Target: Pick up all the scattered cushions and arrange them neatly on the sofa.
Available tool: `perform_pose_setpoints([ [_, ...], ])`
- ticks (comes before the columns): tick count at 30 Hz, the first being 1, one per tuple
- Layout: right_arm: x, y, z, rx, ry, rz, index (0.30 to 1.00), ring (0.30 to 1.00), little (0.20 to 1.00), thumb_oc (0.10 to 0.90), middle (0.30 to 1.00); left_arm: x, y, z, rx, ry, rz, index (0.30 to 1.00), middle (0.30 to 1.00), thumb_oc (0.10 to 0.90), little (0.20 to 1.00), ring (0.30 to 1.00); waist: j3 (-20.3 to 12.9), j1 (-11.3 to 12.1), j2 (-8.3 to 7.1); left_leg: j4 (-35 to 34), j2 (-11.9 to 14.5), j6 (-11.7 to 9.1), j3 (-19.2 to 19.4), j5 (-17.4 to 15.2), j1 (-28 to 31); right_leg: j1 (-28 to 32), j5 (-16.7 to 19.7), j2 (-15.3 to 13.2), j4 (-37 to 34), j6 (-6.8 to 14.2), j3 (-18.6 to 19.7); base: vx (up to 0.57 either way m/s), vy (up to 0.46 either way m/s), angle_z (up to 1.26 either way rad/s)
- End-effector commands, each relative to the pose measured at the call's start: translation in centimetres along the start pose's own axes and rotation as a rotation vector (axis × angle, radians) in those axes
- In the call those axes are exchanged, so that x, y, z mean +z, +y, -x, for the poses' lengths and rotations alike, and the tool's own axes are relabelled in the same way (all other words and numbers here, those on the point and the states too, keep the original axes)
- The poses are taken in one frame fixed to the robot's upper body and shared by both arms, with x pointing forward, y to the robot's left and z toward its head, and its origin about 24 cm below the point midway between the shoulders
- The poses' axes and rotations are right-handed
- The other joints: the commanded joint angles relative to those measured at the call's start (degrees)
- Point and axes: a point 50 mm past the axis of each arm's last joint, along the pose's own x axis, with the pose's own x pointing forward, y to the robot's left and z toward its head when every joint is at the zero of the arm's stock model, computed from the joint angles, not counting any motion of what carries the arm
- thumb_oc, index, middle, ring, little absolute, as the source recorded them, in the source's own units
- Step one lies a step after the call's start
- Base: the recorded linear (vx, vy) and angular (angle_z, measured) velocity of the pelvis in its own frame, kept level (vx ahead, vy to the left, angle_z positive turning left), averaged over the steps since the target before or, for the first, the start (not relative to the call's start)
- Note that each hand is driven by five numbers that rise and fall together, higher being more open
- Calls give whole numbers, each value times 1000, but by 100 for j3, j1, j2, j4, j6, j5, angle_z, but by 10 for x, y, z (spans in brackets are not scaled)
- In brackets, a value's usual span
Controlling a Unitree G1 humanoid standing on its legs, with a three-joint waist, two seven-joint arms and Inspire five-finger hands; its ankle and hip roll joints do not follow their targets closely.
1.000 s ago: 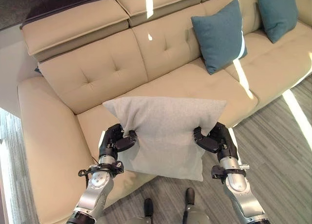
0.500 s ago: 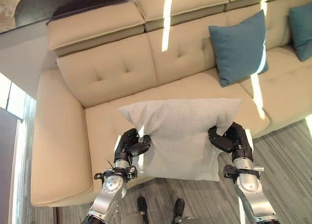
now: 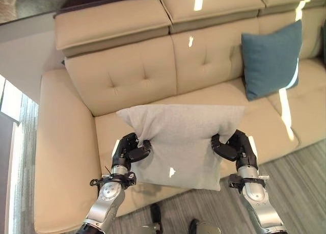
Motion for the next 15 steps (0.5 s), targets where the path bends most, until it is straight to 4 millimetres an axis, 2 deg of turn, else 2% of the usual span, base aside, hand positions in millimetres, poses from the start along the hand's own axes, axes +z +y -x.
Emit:
perform_pose_setpoints([
  [1, 71, 13, -16, 48, -372, -72, 300, 300, 300, 400, 300, 71, -34, -11, -176, -361, 74, 300, 300, 400, 300, 300, -539, -4, -137, 522, 120, -318, -86, -859, -133, 362, 502, 199, -1401, -43, 144, 165, -50, 27],
  [5, 70, 12, -16, 40, -370, -61, 300, 300, 300, 400, 300, 75, -35, -13, -174, -381, 76, 300, 300, 400, 300, 300, -512, -96, -233, 488, -12, -391, -397, -964, 41, 308, 794, 247, -2215, 51, 587, 162, -62, 34],
  [10, 67, 10, -18, 35, -356, -47, 300, 300, 300, 400, 300, 75, -37, -13, -175, -385, 72, 300, 300, 400, 300, 300, -582, -107, -296, 359, -2, -464, -526, -937, 105, 460, 947, 306, -2503, 63, 562, 102, -103, 58],
  [15, 73, 9, -23, 29, -384, -23, 300, 300, 300, 400, 300, 82, -44, -17, -187, -408, 77, 300, 300, 400, 300, 300, -678, -93, -308, -32, 133, -672, -623, -713, 70, 686, 1023, 413, -3109, -6, 196, 42, -112, 13],
])
